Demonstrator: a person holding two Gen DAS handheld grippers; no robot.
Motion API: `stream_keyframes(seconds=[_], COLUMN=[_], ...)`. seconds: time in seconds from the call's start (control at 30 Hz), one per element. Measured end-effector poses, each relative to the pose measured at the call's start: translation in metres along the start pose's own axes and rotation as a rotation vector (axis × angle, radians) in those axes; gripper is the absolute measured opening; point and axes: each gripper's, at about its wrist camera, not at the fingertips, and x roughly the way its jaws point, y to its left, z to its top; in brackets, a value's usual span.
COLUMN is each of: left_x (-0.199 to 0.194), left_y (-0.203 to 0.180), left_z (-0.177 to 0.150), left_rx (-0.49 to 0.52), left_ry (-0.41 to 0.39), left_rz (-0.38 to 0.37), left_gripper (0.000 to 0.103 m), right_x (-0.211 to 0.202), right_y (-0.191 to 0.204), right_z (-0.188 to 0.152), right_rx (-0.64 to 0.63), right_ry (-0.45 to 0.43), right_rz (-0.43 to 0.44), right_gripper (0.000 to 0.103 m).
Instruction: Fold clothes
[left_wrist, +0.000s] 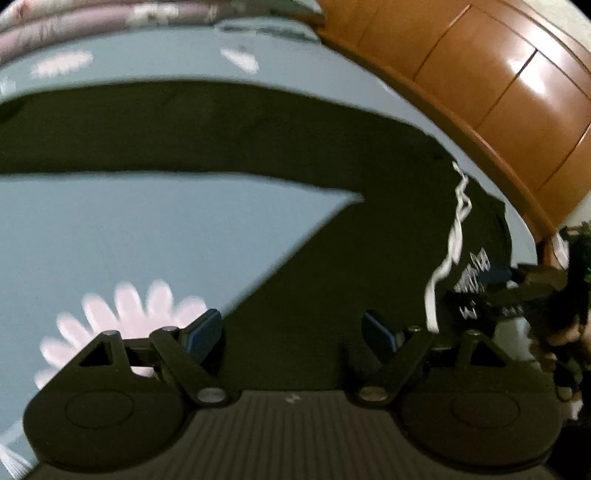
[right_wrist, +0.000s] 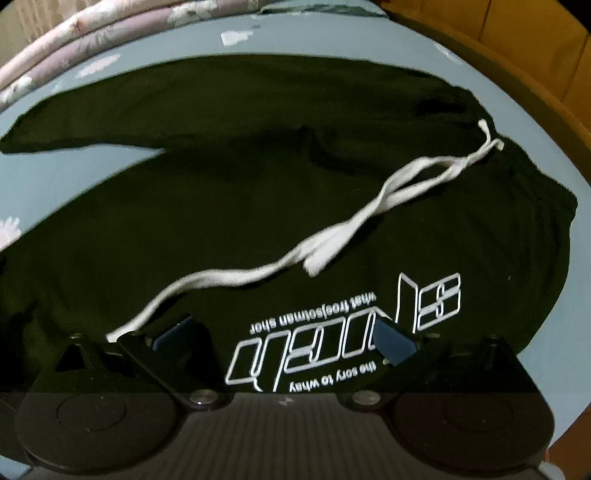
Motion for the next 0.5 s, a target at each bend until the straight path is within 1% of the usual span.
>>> stream_keyframes(seconds=[0.13, 0.3, 0.37, 0.47, 0.5], left_x=[0.000, 0.015, 0.016, 0.024, 0.026], left_y=[0.002, -0.006, -0.012, -0.023, -0.027], left_z=[0.015, 0.024, 0.026, 0.036, 0.041], left_rx=[0.022, 0.029, 0.046, 0.067, 0.079], left_ry=[-0.049, -0.056, -0.073, -0.077, -0.080], left_rz=[0.023, 0.027, 0.020, 0.010, 0.012], left_gripper=[0.083, 0.083, 0.082, 0.079, 0.077], right_x=[-0.016, -0.033, -0.035, -0.040, -0.041], right_y=[-0.006, -0.029, -0.041, -0.058, -0.064], right_z=[0.011, 0.020, 0.025, 0.032, 0.035], right_rx=[-0.018, -0.004, 0.013, 0.021, 0.020], right_ry=[-0.056, -0.124, -0.120, -0.138, -0.147], right_rz=[-0.028, -0.056, -0.044, -0.015, -0.008], right_gripper=[0.103, 0.103, 0.103, 0.103, 0.101])
